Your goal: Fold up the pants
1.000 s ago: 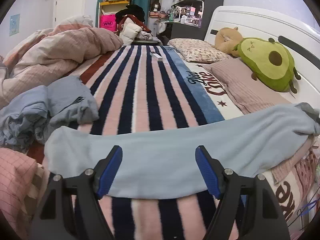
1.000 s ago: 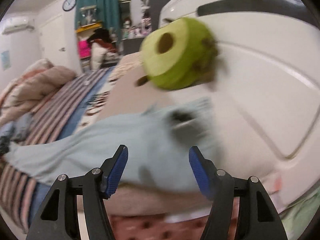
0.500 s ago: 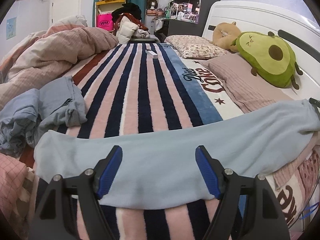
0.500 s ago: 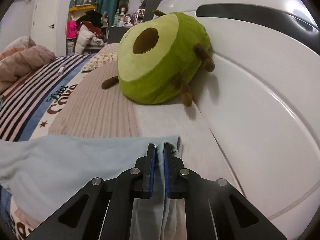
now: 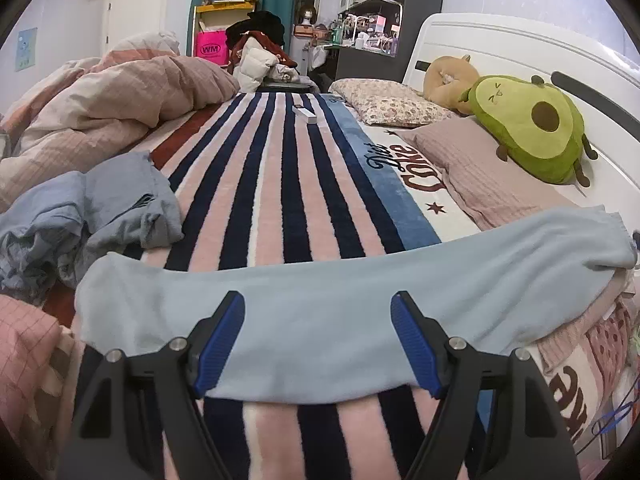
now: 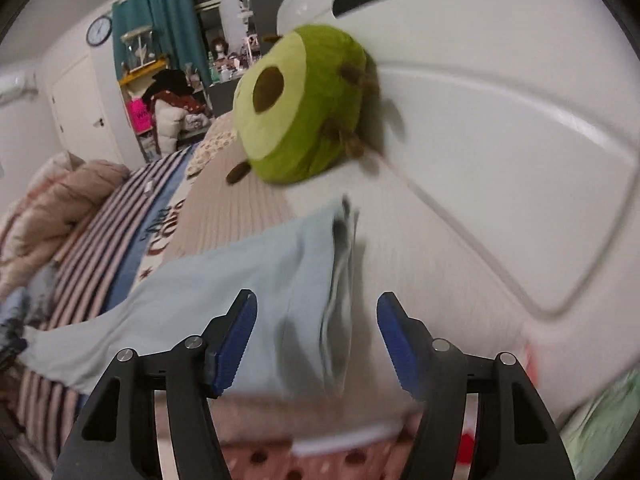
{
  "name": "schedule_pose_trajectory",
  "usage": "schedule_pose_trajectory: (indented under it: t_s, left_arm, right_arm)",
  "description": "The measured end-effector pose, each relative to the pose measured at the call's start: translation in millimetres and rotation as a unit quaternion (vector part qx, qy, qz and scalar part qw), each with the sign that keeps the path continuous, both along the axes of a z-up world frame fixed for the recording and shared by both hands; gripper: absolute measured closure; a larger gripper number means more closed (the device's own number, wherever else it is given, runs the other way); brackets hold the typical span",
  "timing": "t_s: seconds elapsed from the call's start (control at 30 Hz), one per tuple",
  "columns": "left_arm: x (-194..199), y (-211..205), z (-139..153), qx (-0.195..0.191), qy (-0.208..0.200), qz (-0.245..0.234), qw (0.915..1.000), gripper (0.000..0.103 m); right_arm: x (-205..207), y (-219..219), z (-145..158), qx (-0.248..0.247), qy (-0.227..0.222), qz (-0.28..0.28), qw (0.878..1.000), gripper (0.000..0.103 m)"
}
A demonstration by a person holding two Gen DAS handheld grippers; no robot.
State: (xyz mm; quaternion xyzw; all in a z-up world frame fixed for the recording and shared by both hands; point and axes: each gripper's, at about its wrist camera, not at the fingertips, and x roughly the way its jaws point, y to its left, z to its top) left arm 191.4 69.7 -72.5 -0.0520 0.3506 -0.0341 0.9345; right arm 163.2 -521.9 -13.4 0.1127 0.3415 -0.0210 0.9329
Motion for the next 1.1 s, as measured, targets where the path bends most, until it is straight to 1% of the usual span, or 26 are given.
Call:
schedule_pose_trajectory:
  t_s: [0.03, 0.07, 0.13, 0.27, 0.43, 0.53, 0.6, 0.67, 0.73, 0.77, 0.9, 1.0, 1.1]
  left_arm:
    - [-1.8, 0.7, 0.2, -0.002, -0.001, 0.000, 1.0000, 0.031]
    - [-3.5, 0.9, 0.3, -0.003, -0.001, 0.002, 1.0000, 0.030]
    - [-7.7, 4.2, -0.2, -0.009, 0.000, 0.003, 1.0000, 0.026]
    - [-13.6, 15.0, -4.2, -0.025, 0.009, 0.012, 0.9996, 0.024]
    - [-26.0, 37.2, -15.7, -0.045, 0.024, 0.039, 0.9979, 0.023]
    - [-31.3, 44.9, -23.2, -0.052, 0.030, 0.048, 0.9970, 0.023]
    - [-33.9, 49.0, -27.5, -0.055, 0.034, 0.053, 0.9965, 0.023]
    - [-35.6, 53.1, -29.8, -0.059, 0.035, 0.056, 0.9961, 0.023]
    - [-35.9, 56.8, -31.2, -0.063, 0.036, 0.059, 0.9956, 0.023]
    - [-36.0, 58.8, -31.6, -0.065, 0.036, 0.060, 0.9954, 0.023]
    - [-38.1, 63.6, -32.0, -0.071, 0.035, 0.063, 0.9949, 0.023]
    - [-41.3, 66.4, -31.3, -0.073, 0.031, 0.064, 0.9948, 0.023]
    - [-43.9, 69.5, -30.6, -0.079, 0.029, 0.065, 0.9943, 0.023]
  right_arm:
    - [-5.4, -0.9, -8.4, 0.028, 0.012, 0.007, 1.000, 0.040]
    - [-8.0, -0.8, -14.5, 0.045, 0.015, 0.011, 0.999, 0.040]
    - [-6.3, 1.0, -27.6, 0.074, 0.036, 0.023, 0.996, 0.040]
    - [3.4, 9.1, -37.6, 0.076, 0.033, 0.014, 0.996, 0.033]
    - [22.0, 15.1, -29.8, 0.073, 0.005, -0.002, 0.997, 0.033]
    - [34.1, 19.6, -27.9, 0.066, -0.003, -0.009, 0.998, 0.036]
    - [42.9, 23.9, -26.2, 0.064, -0.008, -0.013, 0.998, 0.043]
    - [50.4, 29.4, -25.2, 0.055, -0.004, -0.013, 0.998, 0.069]
    - [57.4, 34.0, -24.1, 0.040, 0.005, -0.019, 0.999, 0.073]
    - [57.0, 36.9, -22.0, 0.029, 0.002, -0.027, 0.999, 0.075]
    - [47.0, 42.3, -2.9, -0.021, -0.036, -0.044, 0.998, 0.077]
    - [41.6, 36.6, 11.5, -0.034, -0.050, -0.060, 0.996, 0.077]
    - [36.5, 22.6, 27.1, -0.050, -0.061, -0.096, 0.992, 0.077]
